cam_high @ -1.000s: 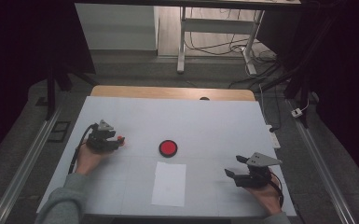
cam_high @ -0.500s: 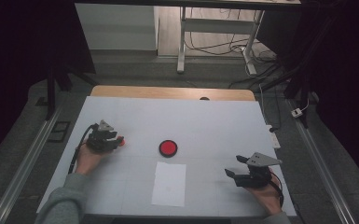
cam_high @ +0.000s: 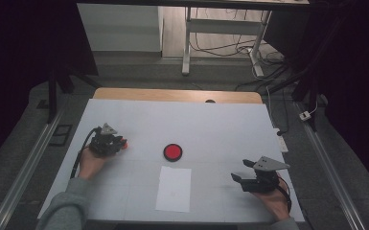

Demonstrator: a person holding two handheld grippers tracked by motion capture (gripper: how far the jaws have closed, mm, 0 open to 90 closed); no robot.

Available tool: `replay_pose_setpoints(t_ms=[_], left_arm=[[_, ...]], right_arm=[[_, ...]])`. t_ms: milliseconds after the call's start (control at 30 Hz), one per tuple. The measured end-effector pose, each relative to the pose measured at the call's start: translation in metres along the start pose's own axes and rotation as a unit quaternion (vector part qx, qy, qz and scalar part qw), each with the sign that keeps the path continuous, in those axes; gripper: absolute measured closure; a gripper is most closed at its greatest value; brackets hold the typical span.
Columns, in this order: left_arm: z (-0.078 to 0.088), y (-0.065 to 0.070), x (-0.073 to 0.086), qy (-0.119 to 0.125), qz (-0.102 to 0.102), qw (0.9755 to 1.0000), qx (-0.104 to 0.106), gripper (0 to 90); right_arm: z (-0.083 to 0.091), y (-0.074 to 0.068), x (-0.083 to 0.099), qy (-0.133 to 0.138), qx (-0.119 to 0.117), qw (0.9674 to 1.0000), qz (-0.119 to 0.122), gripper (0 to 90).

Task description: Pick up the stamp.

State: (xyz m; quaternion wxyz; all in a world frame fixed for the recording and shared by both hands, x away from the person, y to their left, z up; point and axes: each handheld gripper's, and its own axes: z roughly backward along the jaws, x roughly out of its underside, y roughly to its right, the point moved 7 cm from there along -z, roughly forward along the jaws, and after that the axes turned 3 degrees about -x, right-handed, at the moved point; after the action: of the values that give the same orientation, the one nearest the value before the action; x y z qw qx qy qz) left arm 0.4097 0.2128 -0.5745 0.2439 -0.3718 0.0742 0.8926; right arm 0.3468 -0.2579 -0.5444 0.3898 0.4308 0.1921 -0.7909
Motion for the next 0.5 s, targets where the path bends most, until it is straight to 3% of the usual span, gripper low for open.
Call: replay_pose_setpoints(t_ms=[200, 500], left_arm=[[0.001, 0.000, 0.000, -0.001, 0.000, 1.0000, -0.005, 72.4], [0.012, 0.003, -0.005, 0.019, 0.012, 0.9997, 0.011, 72.5]], right_arm=[[0.000, 0.000, 0.000, 0.000, 0.000, 1.0000, 0.001, 25.5], [0.001, 0.000, 0.000, 0.003, 0.000, 1.0000, -0.002, 25.5]])
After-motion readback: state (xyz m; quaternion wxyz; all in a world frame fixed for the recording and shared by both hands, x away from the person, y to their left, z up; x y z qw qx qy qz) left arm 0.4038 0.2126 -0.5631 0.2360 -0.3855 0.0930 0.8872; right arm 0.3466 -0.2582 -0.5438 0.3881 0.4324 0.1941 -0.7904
